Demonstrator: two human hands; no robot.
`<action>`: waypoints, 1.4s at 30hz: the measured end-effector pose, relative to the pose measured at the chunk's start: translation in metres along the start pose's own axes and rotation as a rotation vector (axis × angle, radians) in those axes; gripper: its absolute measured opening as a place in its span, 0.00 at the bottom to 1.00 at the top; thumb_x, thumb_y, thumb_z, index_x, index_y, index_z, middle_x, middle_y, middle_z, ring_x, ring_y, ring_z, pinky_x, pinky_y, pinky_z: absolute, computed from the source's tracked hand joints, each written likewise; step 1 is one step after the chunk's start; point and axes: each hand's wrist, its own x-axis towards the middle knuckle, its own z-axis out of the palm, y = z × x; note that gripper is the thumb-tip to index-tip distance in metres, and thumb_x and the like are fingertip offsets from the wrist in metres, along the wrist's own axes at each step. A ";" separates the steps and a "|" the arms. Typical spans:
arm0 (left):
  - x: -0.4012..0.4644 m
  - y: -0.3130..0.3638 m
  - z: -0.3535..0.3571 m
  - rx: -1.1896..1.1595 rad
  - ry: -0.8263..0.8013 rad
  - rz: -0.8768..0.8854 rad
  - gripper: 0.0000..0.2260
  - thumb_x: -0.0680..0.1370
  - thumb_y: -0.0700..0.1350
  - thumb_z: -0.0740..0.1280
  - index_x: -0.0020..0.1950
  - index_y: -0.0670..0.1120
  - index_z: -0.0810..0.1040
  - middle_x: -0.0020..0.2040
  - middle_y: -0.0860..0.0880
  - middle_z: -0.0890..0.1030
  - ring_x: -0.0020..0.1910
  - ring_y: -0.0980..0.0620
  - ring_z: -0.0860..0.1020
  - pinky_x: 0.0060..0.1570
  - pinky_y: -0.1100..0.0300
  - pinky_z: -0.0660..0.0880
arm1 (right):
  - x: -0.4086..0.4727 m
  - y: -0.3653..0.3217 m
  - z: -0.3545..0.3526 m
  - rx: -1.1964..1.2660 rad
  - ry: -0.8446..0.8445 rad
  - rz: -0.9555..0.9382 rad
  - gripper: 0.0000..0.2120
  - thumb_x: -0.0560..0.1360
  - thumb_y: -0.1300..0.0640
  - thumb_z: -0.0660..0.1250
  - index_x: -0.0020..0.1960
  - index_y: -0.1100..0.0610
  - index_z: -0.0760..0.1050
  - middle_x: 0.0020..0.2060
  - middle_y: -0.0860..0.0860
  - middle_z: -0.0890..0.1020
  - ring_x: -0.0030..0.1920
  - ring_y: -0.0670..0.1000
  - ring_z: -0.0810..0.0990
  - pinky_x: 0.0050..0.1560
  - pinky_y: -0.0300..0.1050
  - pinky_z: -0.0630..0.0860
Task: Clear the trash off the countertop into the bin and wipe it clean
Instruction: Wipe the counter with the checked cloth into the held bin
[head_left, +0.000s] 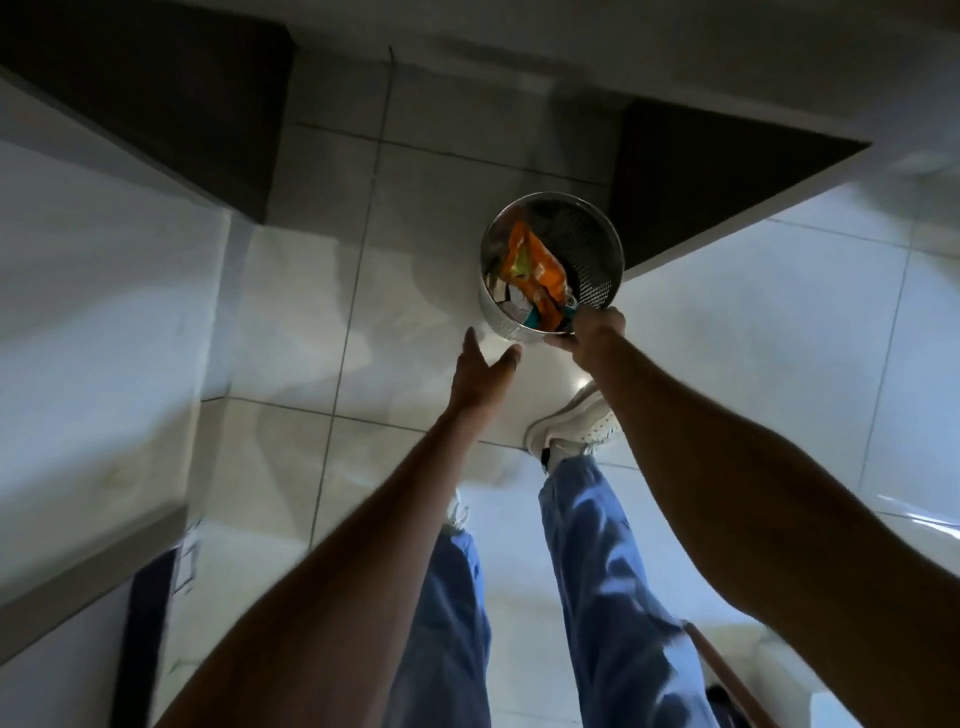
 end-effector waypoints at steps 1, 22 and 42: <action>-0.012 0.005 -0.005 -0.130 0.007 -0.055 0.39 0.81 0.54 0.69 0.84 0.56 0.47 0.85 0.46 0.54 0.81 0.38 0.63 0.72 0.37 0.72 | -0.020 0.000 -0.002 -0.041 0.027 0.011 0.16 0.82 0.61 0.63 0.70 0.59 0.69 0.64 0.61 0.79 0.57 0.62 0.85 0.53 0.55 0.86; -0.288 0.103 -0.226 -0.634 -0.100 -0.092 0.17 0.81 0.31 0.62 0.61 0.51 0.78 0.67 0.38 0.77 0.62 0.34 0.77 0.48 0.37 0.84 | -0.385 -0.221 -0.132 -1.180 0.635 -1.104 0.27 0.85 0.44 0.47 0.81 0.54 0.58 0.82 0.54 0.59 0.83 0.60 0.52 0.83 0.61 0.49; -0.274 0.153 -0.254 -0.626 0.031 -0.098 0.20 0.85 0.37 0.58 0.73 0.56 0.72 0.69 0.42 0.79 0.67 0.35 0.79 0.58 0.38 0.81 | -0.343 -0.421 0.192 -1.489 -0.048 -1.690 0.32 0.83 0.38 0.49 0.82 0.52 0.55 0.80 0.52 0.63 0.82 0.57 0.59 0.82 0.56 0.55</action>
